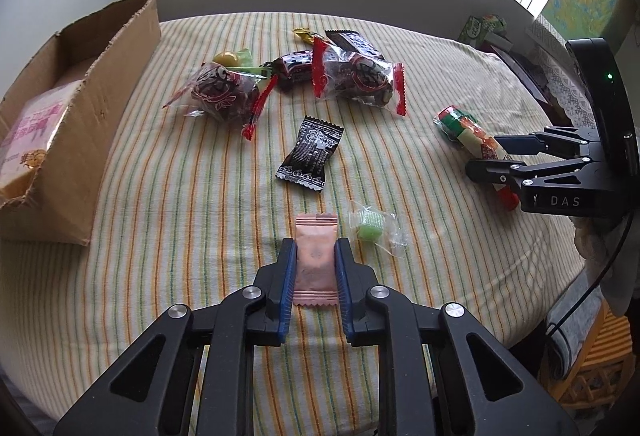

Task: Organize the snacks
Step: 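Grasp the red-green chicken snack bag with right gripper while left grasps pink candy packet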

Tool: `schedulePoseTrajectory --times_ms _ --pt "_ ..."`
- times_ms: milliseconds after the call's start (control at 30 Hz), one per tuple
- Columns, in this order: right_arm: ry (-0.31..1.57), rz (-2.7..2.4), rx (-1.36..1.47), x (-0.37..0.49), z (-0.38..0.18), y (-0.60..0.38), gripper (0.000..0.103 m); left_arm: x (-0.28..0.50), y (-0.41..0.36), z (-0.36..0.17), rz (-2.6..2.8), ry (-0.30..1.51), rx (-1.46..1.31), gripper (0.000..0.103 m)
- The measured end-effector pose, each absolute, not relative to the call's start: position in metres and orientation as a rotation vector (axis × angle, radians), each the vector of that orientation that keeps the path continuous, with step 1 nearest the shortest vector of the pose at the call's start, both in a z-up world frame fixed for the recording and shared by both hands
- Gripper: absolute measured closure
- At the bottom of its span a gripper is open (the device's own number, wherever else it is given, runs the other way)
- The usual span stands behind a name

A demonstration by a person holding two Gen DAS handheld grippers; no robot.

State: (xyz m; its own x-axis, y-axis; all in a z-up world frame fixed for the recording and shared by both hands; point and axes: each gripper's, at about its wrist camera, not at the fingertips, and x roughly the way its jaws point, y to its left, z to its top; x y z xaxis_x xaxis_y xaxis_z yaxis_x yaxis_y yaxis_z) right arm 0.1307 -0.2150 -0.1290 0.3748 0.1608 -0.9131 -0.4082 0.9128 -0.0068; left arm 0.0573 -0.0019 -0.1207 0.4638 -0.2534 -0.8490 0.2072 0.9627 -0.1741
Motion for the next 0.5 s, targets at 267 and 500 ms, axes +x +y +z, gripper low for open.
schedulePoseTrajectory --times_ms 267,500 --pt "1.100 0.348 -0.177 0.127 -0.116 -0.232 0.043 0.055 0.002 -0.120 -0.280 1.042 -0.066 0.086" --pt "1.078 0.336 -0.171 0.124 -0.106 -0.234 0.043 0.052 0.004 -0.110 -0.282 1.014 -0.062 0.086"
